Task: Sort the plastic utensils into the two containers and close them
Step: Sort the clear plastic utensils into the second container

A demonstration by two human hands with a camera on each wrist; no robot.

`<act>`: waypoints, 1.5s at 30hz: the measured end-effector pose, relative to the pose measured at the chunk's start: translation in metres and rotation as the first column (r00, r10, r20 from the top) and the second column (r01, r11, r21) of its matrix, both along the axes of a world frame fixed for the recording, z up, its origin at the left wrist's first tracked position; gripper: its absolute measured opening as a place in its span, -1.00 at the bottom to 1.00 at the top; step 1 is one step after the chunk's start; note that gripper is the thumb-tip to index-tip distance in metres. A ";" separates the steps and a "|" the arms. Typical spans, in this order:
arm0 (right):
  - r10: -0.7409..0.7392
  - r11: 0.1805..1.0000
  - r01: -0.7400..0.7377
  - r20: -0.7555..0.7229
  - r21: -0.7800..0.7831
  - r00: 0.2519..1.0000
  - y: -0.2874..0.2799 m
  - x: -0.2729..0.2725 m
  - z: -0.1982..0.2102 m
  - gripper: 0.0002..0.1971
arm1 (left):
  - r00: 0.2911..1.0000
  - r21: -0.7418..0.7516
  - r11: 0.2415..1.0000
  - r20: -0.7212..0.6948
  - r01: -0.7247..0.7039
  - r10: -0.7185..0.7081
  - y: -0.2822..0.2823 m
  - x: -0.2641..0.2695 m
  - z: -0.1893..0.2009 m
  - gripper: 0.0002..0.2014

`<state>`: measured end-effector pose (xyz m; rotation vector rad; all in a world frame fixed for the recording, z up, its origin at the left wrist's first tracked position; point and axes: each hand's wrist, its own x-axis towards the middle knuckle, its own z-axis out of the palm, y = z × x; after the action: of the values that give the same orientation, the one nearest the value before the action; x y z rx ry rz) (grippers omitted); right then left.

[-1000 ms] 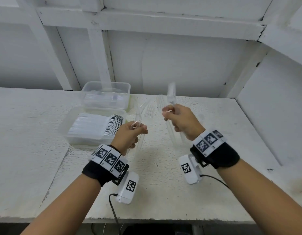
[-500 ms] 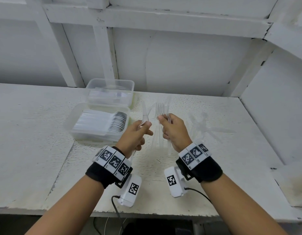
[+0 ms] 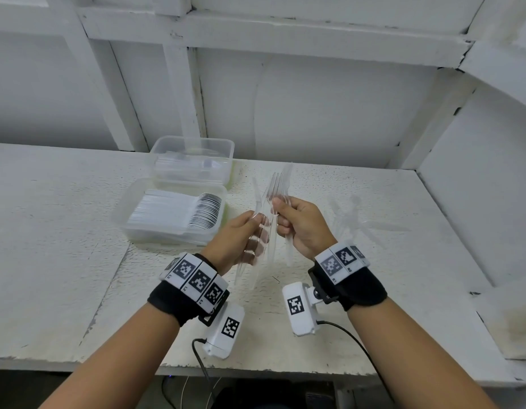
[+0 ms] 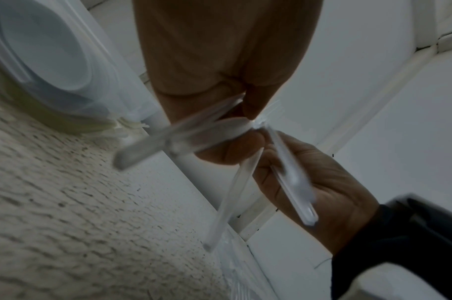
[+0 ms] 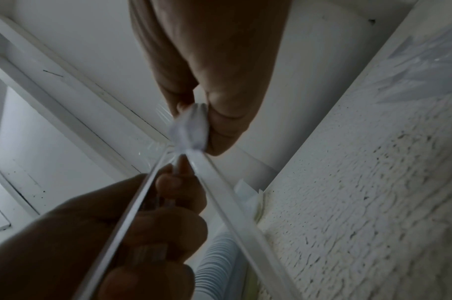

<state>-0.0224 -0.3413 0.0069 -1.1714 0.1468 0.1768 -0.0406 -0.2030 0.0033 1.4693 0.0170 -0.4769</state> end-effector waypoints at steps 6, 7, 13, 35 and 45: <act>-0.038 0.999 0.037 -0.018 -0.035 0.999 -0.001 0.001 -0.001 -0.87 | 1.000 0.018 1.000 0.022 -0.001 0.001 0.000 0.003 -0.002 -0.72; -0.048 0.998 0.048 -0.015 -0.038 0.999 -0.001 0.001 -0.001 -0.87 | 0.999 0.026 0.999 0.024 -0.044 0.044 0.000 0.004 -0.003 -0.72; -0.044 0.991 0.048 0.042 -0.121 0.998 -0.010 -0.001 0.000 -0.89 | 0.972 0.156 0.959 0.051 -0.235 0.230 0.010 0.011 -0.006 -0.78; -0.023 0.880 0.100 0.169 -0.464 0.985 0.005 -0.012 -0.005 -0.89 | 0.994 0.010 0.995 0.024 -0.102 0.102 -0.011 -0.004 -0.003 -0.69; 0.001 0.870 0.072 0.149 -0.488 0.989 0.004 -0.008 -0.003 -0.84 | 0.991 0.075 0.989 0.056 -0.127 0.123 -0.011 -0.005 -0.002 -0.58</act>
<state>-0.0301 -0.3374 0.0035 -1.6877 0.0857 0.0168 -0.0453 -0.2137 0.0014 1.5464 0.0876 -0.3401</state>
